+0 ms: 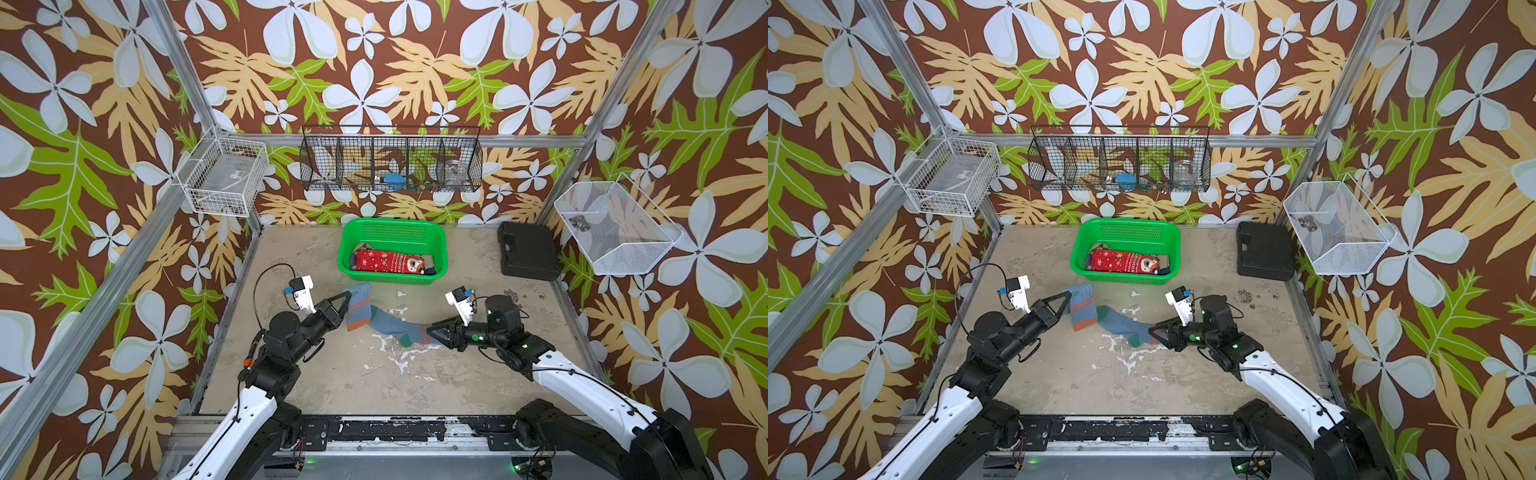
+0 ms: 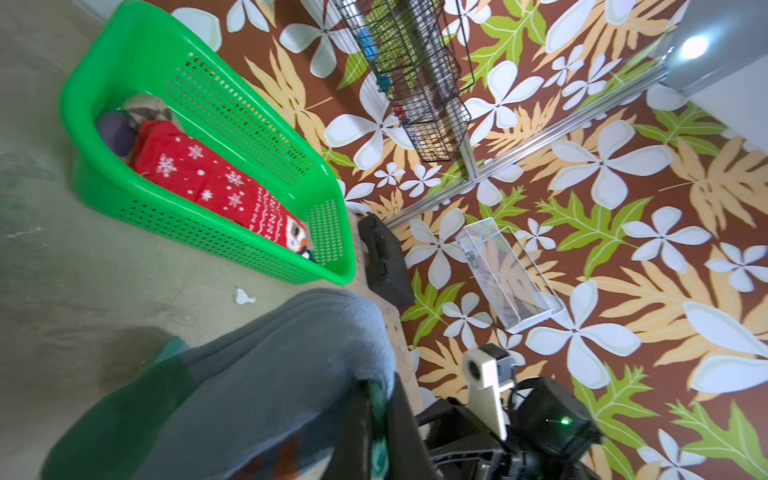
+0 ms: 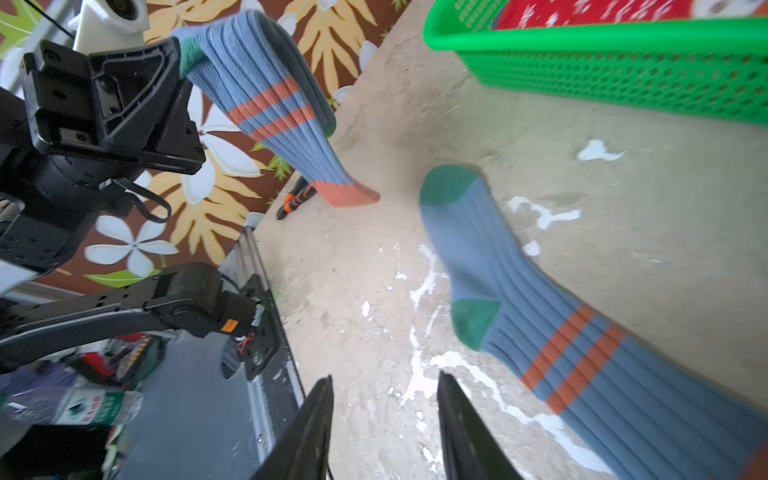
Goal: Place the socks together as a pair
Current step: Place the sock at the center of the board.
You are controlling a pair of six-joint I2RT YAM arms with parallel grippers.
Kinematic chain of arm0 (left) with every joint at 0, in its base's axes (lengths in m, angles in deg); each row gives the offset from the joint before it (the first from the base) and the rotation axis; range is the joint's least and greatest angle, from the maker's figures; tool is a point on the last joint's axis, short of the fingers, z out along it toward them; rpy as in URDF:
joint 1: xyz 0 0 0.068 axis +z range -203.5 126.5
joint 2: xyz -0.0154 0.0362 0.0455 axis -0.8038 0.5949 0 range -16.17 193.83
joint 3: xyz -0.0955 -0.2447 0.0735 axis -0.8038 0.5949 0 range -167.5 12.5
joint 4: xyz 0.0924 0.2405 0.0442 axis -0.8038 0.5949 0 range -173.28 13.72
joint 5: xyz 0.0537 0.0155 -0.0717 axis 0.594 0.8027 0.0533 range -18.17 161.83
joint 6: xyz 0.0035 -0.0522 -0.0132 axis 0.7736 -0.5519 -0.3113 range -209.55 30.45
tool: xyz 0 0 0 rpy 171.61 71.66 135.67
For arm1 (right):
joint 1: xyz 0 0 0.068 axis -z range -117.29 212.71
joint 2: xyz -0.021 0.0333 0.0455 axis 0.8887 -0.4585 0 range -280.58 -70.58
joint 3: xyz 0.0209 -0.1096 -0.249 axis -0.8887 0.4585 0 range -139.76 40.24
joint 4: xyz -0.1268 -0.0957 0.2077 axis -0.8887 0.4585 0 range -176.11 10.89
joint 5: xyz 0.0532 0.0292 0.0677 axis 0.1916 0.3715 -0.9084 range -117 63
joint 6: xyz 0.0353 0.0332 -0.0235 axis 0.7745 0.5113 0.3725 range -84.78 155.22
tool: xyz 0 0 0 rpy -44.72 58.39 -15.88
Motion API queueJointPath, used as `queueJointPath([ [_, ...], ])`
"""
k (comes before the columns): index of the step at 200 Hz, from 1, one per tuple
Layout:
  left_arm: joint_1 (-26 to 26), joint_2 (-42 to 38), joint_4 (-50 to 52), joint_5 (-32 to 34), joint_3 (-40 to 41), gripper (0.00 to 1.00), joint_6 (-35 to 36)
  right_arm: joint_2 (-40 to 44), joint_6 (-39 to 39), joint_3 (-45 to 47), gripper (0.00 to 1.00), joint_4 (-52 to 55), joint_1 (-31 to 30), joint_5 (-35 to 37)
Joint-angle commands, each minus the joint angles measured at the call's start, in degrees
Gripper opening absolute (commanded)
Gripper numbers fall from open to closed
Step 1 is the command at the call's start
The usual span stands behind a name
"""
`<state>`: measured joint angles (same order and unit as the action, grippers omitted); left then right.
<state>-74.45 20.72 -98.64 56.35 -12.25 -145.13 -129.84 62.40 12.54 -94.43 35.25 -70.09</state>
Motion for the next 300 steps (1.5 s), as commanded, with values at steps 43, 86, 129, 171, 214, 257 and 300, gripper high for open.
queueJointPath([
  [43,-1.1,-3.1,-1.6,-5.1,-2.0,0.00,-4.9,-5.2,4.4,-3.5,0.67,-21.0,-8.4,-6.3],
  [86,-1.1,-4.6,-2.3,-7.6,-2.5,0.00,-6.8,-12.7,7.7,-5.6,0.72,-30.4,-10.4,-7.2],
  [129,-1.1,-4.9,-3.4,-9.8,-3.0,0.00,-8.0,-22.0,8.2,-9.9,0.67,-36.5,-16.4,-6.7],
  [171,-1.1,-5.6,-3.7,-10.8,-3.3,0.00,-8.7,-27.6,8.6,-12.8,0.52,-39.3,-18.9,-6.1],
  [214,-1.1,-6.0,-3.7,-11.2,-3.5,0.00,-9.0,-26.5,4.5,-12.7,0.49,-34.1,-18.9,-2.4],
  [257,-1.1,-5.7,-3.0,-10.9,-3.9,0.00,-8.1,-23.7,-1.2,-13.8,0.50,-25.8,-18.9,3.1],
  [300,-1.1,-6.4,-2.8,-10.9,-4.2,0.00,-8.2,-21.9,-4.7,-14.3,0.50,-20.0,-18.8,10.7],
])
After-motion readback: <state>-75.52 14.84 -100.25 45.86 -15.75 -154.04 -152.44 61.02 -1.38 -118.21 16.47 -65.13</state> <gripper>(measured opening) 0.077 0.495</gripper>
